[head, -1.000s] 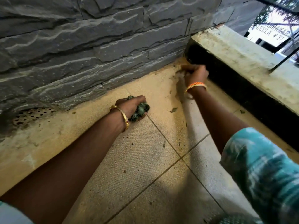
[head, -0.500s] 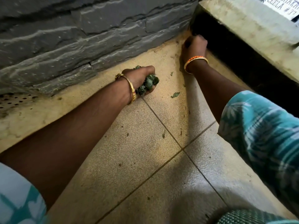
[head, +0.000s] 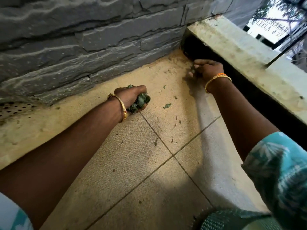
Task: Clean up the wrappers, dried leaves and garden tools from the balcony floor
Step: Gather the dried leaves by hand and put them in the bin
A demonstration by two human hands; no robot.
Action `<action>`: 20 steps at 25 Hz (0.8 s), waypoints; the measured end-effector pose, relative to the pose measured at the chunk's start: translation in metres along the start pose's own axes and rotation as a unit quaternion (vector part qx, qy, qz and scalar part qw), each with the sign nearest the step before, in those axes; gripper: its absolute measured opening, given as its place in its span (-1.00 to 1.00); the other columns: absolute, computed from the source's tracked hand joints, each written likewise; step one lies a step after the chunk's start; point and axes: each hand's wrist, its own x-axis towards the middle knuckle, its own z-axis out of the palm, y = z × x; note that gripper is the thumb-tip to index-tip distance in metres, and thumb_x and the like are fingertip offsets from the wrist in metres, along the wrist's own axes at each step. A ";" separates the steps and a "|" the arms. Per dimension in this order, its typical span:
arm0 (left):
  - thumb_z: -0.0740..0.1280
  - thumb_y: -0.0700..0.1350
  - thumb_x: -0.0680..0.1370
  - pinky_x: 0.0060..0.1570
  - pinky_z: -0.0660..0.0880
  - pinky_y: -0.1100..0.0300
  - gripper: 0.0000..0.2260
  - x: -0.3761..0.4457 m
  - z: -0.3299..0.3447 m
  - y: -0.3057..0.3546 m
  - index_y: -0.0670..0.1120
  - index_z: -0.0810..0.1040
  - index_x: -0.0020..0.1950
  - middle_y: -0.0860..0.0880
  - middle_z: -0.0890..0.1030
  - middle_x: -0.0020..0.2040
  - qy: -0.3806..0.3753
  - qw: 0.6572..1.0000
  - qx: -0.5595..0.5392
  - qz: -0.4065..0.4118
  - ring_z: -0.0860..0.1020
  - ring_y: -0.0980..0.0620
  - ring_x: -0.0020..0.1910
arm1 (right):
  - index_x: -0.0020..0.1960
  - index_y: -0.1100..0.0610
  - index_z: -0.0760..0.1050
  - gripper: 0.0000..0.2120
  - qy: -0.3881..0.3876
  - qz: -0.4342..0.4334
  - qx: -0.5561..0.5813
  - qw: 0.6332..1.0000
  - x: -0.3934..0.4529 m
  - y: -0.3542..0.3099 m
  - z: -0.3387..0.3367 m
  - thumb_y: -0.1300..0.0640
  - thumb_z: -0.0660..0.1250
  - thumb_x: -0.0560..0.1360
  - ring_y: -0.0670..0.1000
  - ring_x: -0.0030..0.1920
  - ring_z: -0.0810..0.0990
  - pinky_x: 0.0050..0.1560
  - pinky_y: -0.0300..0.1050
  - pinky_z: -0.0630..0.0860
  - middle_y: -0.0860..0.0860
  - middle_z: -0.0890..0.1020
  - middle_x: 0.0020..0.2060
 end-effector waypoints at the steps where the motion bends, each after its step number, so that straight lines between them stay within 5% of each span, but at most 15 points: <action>1: 0.45 -0.22 0.40 -0.47 0.50 0.24 -0.85 -0.005 0.000 -0.001 -0.19 0.48 -0.17 -0.18 0.60 -0.25 0.001 1.000 0.000 -0.001 0.59 -0.07 -0.32 | -0.25 0.24 0.49 -0.75 -0.029 0.031 0.022 0.999 -0.011 -0.003 -0.005 0.48 0.19 0.50 0.00 -0.43 0.53 -0.46 -0.16 0.55 0.10 0.52 -0.43; 4: 0.46 -0.22 0.40 -0.45 0.52 0.23 -0.83 -0.021 -0.003 -0.004 -0.20 0.49 -0.12 -0.16 0.60 -0.27 0.002 1.000 0.003 -0.006 0.58 -0.05 -0.36 | -0.13 0.31 0.52 -0.81 -0.138 0.057 -0.124 0.981 -0.052 -0.006 -0.012 0.46 0.17 0.53 0.05 -0.32 0.56 -0.43 -0.17 0.59 0.14 0.54 -0.31; 8: 0.45 -0.22 0.40 -0.43 0.52 0.22 -0.84 -0.037 -0.007 -0.011 -0.20 0.49 -0.14 -0.17 0.59 -0.30 0.002 1.000 0.015 -0.006 0.55 -0.06 -0.40 | 0.00 0.18 0.62 -0.87 -0.189 -0.099 -0.499 0.840 -0.084 0.010 0.001 0.26 0.34 0.48 -0.04 -0.14 0.56 -0.18 -0.24 0.49 0.04 0.63 -0.13; 13: 0.43 -0.22 0.43 -0.53 0.50 0.27 -0.86 -0.049 -0.008 -0.018 -0.23 0.50 -0.17 -0.19 0.57 -0.29 0.011 1.000 0.003 -0.012 0.53 0.01 -0.54 | 0.00 0.23 0.62 -0.84 -0.195 -0.252 -0.567 0.760 -0.104 0.043 0.011 0.34 0.33 0.46 0.07 -0.04 0.60 -0.14 -0.29 0.38 0.13 0.62 -0.05; 17: 0.42 -0.23 0.44 -0.52 0.52 0.27 -0.86 -0.056 -0.003 -0.020 -0.23 0.49 -0.22 -0.18 0.56 -0.29 0.008 1.000 -0.002 -0.012 0.52 0.00 -0.52 | -0.05 0.27 0.61 -0.83 -0.178 -0.296 -0.551 0.760 -0.107 0.051 0.007 0.40 0.26 0.47 0.08 -0.10 0.56 -0.16 -0.24 0.42 0.15 0.59 -0.10; 20: 0.42 -0.24 0.44 -0.54 0.52 0.27 -0.86 -0.059 -0.002 -0.018 -0.24 0.48 -0.22 -0.20 0.55 -0.27 0.003 1.000 -0.007 -0.010 0.51 -0.03 -0.48 | -0.11 0.27 0.59 -0.90 -0.150 -0.229 -0.499 0.822 -0.109 0.039 0.003 0.32 0.30 0.48 -0.04 -0.25 0.49 -0.35 -0.34 0.40 0.07 0.57 -0.24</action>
